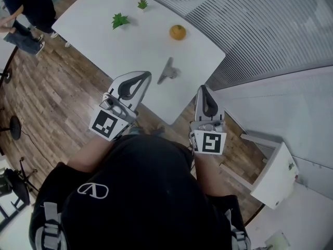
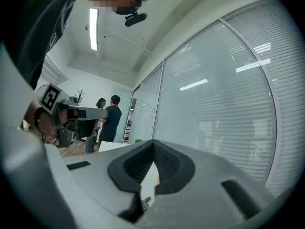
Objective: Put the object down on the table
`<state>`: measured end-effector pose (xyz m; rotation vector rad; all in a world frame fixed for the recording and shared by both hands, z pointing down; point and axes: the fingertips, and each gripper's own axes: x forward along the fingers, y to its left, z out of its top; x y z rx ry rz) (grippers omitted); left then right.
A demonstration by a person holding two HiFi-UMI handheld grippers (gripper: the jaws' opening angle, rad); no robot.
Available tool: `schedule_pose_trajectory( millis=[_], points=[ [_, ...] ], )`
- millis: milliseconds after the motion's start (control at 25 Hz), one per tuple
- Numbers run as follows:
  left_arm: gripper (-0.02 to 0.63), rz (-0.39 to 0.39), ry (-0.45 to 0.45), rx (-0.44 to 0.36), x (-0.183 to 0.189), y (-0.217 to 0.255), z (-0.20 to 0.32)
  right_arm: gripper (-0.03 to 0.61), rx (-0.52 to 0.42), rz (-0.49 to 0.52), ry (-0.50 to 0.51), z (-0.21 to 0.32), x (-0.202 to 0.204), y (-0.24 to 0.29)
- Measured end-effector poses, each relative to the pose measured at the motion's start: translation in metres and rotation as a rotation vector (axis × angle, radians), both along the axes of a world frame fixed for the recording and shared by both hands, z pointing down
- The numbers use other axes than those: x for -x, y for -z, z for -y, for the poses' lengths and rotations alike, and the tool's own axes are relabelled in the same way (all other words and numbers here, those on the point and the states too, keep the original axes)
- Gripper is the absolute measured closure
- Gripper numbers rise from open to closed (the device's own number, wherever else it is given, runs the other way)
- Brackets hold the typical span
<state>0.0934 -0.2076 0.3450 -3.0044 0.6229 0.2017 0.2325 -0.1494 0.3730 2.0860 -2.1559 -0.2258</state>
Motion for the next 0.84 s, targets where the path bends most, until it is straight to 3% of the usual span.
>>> schedule_pose_trajectory(
  millis=[840],
  points=[
    [0.609,-0.007,0.012,0.013,0.003,0.000,-0.001,0.574,-0.009,-0.019,0.018,0.002,0.010,0.006]
  ],
)
